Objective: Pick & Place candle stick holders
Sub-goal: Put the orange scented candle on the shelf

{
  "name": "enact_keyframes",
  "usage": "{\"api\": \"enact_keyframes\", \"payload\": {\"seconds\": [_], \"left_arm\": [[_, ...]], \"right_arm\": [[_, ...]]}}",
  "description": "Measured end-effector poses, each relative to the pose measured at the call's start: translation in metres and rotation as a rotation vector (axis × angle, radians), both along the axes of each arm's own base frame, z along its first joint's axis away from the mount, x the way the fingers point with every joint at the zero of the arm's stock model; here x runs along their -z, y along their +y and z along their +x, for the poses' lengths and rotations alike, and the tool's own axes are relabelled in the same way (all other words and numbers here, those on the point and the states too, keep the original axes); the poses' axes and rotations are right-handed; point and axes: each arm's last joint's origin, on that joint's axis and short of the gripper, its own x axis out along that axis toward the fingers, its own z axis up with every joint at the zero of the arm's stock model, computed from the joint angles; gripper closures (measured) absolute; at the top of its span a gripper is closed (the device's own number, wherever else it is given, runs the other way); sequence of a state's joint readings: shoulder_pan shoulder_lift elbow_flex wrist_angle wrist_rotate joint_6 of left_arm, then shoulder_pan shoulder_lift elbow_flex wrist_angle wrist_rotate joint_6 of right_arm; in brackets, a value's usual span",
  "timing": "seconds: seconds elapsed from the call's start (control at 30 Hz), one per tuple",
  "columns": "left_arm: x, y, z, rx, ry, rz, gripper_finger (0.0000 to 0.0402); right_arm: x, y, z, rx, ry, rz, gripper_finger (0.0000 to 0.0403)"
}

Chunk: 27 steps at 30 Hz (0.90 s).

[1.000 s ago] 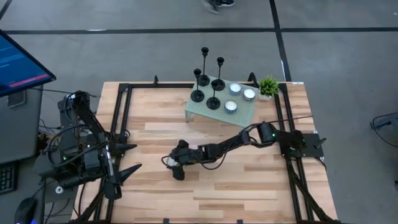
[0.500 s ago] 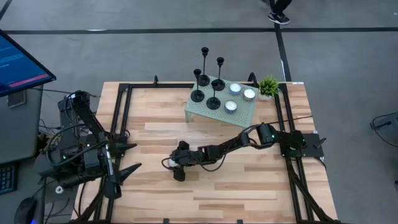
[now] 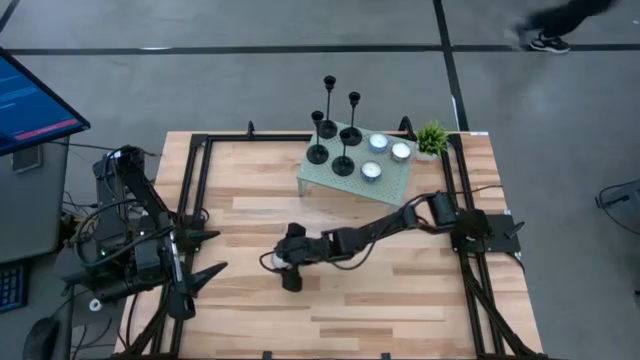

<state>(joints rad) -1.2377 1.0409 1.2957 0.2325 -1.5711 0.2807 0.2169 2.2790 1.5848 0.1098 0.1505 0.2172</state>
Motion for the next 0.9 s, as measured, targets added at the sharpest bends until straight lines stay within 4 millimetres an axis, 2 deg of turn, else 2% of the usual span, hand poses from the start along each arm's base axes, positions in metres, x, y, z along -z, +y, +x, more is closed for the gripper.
{"api": "enact_keyframes", "payload": {"seconds": [0.17,0.3,0.53,0.77,0.9], "left_arm": [[0.000,0.000,0.000,0.000,0.000,0.000,0.0114],[0.000,0.000,0.000,0.000,0.001,0.002,0.0114],[0.000,0.000,0.000,0.000,0.001,0.002,0.0114],[0.000,0.000,0.000,0.000,0.001,0.003,0.0114],[0.000,0.000,0.000,0.000,0.001,0.003,0.0114]], "right_arm": [[-0.045,-0.004,-0.014,-0.003,0.024,-0.021,0.0114],[-0.085,-0.013,-0.033,-0.017,0.058,-0.061,0.0102],[-0.137,-0.041,-0.077,-0.004,0.158,-0.122,0.0114],[-0.142,-0.062,-0.149,0.103,0.199,-0.067,0.0115],[-0.131,-0.063,-0.182,0.180,0.205,-0.016,0.0116]]}}
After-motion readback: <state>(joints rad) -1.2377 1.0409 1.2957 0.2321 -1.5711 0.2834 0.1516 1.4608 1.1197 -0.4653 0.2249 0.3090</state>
